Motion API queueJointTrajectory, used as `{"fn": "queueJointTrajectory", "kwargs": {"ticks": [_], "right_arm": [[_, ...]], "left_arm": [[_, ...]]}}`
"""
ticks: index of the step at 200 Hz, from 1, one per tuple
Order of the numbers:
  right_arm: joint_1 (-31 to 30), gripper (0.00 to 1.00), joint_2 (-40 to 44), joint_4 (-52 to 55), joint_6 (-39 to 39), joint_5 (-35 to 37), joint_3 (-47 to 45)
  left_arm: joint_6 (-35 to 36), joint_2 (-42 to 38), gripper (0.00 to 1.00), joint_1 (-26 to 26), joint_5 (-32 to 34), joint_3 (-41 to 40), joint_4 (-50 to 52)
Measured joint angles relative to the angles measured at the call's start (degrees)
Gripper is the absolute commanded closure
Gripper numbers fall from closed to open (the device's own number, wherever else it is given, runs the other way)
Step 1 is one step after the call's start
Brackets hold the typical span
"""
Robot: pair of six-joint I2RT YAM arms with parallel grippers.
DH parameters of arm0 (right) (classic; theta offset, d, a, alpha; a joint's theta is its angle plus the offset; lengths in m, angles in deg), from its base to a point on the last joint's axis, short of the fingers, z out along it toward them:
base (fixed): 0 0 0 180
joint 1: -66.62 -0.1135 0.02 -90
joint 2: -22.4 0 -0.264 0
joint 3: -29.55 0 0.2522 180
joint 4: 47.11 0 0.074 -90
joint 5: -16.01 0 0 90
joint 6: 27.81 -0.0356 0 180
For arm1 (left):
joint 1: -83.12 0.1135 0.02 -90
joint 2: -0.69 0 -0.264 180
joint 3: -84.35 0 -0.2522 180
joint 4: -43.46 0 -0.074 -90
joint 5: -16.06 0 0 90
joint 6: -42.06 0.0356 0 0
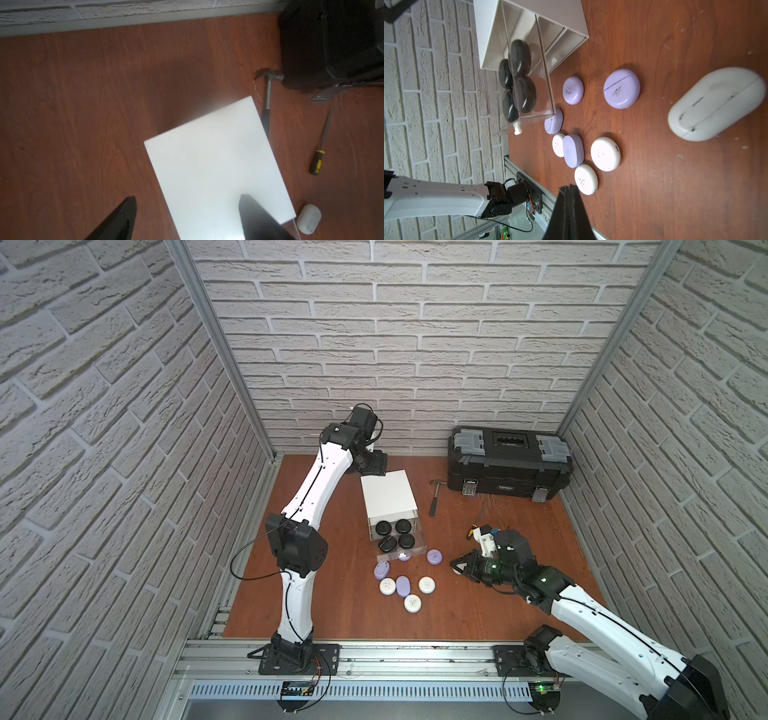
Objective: Put the bluetooth earphones in the drawer according to color
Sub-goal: Close the drawer in the storage box.
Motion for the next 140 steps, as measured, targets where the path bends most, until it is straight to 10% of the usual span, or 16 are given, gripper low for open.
{"fn": "queueJointTrajectory", "kwargs": {"ticks": [55,140], "right_arm": [[-5.7,0.97,-8.9,-5.7,-2.7,2.2,0.0],[-8.2,0.97,-20.5,-12.2,-3.7,2.8,7.1]], "left_arm": [[0.3,11.1,0.16,4.5,-7.3,13.9,-0.8],[-0.7,15.7,0.16,7.1,-17.0,14.6,-3.8]]}}
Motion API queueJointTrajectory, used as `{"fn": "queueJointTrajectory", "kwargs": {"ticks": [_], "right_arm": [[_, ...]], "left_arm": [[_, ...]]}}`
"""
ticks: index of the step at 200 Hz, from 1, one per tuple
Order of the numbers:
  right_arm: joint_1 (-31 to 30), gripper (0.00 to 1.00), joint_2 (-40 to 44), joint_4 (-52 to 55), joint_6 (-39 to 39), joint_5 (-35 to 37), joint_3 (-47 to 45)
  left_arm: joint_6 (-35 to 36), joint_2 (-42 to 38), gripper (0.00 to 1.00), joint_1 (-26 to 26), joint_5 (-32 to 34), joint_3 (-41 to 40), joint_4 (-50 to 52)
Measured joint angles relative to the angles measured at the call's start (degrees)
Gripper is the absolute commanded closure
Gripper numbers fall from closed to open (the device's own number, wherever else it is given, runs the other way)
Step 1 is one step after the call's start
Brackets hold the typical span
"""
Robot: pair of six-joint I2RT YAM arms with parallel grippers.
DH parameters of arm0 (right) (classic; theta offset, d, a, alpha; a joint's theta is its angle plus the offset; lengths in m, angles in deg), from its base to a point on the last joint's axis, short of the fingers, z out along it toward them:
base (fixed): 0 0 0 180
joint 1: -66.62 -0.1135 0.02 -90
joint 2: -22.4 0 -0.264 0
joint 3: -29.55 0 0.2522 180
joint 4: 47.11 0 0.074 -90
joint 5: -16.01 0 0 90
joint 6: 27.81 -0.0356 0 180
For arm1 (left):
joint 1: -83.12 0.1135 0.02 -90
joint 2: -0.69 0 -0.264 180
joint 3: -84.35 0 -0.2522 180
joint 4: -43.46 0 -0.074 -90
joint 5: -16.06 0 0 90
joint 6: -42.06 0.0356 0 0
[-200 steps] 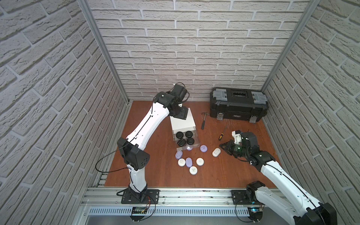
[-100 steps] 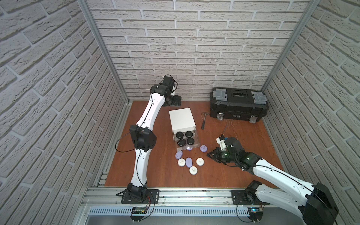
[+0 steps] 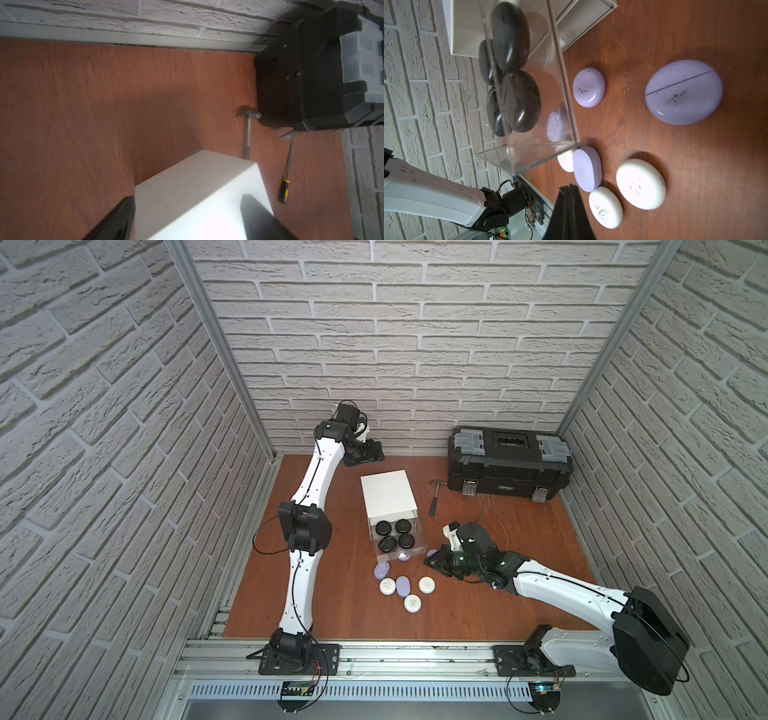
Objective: Put the bluetooth earphones in the drawer according to color
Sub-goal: Close the drawer in the storage box.
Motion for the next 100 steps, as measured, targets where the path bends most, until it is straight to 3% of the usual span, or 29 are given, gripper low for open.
{"fn": "queueJointTrajectory", "kwargs": {"ticks": [100], "right_arm": [[-0.3,0.97,-5.1,-1.4,0.1,0.0,4.8]], "left_arm": [[3.9,0.9,0.20,-1.7,-3.1,-1.1,1.2]]}}
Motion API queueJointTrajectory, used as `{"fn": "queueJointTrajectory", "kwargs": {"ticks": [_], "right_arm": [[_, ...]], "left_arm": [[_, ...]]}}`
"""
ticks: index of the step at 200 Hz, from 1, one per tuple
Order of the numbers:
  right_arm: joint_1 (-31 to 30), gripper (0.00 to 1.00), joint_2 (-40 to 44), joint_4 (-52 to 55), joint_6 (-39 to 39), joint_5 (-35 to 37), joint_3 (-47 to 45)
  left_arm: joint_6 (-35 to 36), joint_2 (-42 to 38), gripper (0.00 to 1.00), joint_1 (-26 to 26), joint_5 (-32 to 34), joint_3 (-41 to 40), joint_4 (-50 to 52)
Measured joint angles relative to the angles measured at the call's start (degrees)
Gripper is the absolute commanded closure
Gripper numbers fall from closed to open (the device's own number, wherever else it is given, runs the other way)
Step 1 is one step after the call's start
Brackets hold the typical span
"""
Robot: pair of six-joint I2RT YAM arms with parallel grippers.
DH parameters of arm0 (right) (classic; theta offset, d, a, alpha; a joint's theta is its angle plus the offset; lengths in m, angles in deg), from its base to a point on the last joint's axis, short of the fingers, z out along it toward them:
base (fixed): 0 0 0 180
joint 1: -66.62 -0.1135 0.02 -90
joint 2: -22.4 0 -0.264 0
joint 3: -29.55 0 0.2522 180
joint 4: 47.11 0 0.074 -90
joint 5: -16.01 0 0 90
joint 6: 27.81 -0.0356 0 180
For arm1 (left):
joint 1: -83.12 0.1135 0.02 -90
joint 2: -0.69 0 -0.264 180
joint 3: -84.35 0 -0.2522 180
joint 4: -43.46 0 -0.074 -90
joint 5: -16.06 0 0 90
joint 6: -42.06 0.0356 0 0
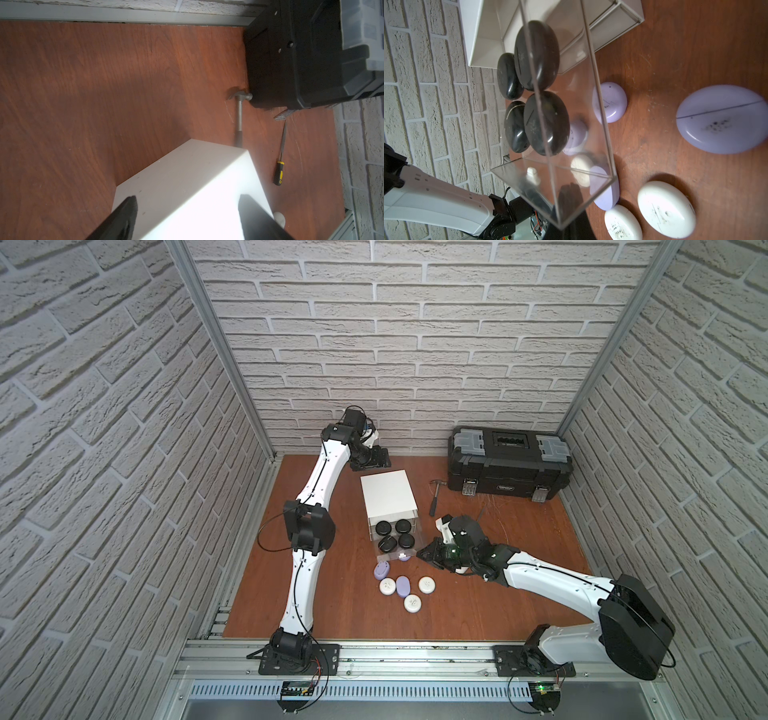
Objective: Put the bluetooth earphones in the drawer according to color
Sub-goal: Close the drawer in the storage box.
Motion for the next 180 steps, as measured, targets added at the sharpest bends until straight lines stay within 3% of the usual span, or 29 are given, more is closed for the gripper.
{"fn": "queueJointTrajectory", "kwargs": {"ticks": [180], "right_arm": [[-0.3,0.97,-4.0,3.9,1.3,0.0,4.1]], "left_arm": [[9.4,1.0,0.26,-1.1,1.4,-1.6,2.2]]}}
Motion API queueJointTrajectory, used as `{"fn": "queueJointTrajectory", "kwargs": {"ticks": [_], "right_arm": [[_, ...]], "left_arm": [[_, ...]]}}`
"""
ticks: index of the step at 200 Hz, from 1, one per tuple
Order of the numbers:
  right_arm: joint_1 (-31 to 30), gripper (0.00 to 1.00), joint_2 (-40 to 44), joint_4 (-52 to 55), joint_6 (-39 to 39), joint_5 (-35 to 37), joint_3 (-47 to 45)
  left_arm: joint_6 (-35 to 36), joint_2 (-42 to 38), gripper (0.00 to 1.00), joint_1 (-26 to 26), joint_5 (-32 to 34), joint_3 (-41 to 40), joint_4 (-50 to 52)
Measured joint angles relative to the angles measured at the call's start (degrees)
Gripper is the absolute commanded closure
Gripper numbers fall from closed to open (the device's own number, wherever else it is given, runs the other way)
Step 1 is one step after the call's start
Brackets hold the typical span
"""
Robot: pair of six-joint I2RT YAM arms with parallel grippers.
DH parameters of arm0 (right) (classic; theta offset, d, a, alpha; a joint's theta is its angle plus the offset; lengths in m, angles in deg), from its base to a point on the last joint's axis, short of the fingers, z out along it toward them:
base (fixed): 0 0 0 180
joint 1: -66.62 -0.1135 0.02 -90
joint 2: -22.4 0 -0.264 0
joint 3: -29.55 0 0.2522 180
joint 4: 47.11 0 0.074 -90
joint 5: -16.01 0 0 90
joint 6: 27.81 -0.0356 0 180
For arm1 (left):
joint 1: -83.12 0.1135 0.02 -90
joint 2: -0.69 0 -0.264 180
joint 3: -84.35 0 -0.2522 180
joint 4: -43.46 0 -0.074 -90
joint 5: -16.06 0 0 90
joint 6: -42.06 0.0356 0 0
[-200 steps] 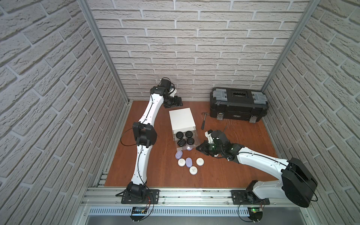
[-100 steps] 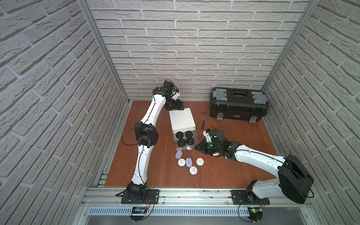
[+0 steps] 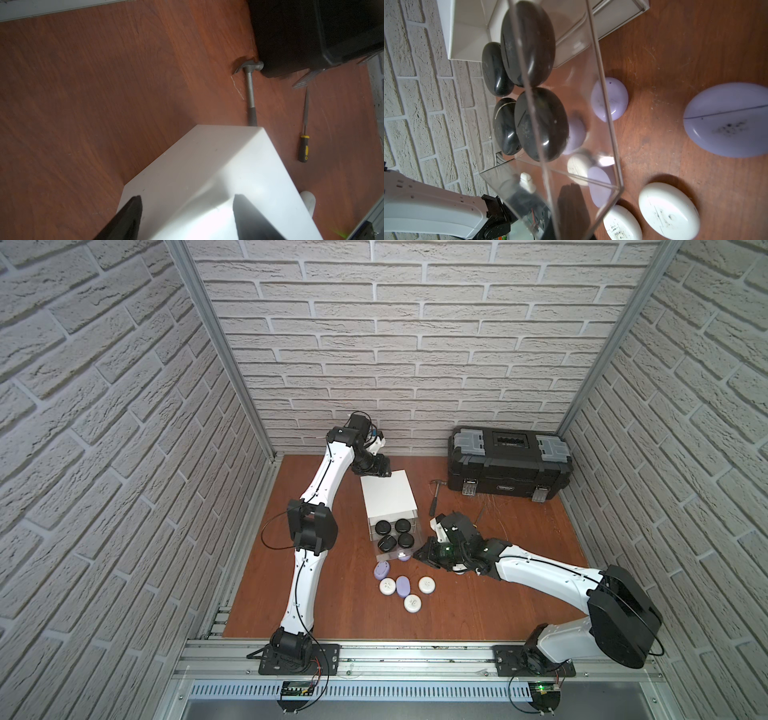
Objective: Put the bluetooth earphones in the drawer according to color
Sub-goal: Close the drawer in the storage box.
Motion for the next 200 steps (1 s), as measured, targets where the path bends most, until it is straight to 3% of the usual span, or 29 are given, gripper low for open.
{"fn": "queueJointTrajectory", "kwargs": {"ticks": [200], "right_arm": [[3.9,0.97,-7.2,-0.2,1.8,2.2,8.6]], "left_arm": [[1.2,-3.0,0.26,-0.8,0.1,-6.1,-1.4]]}}
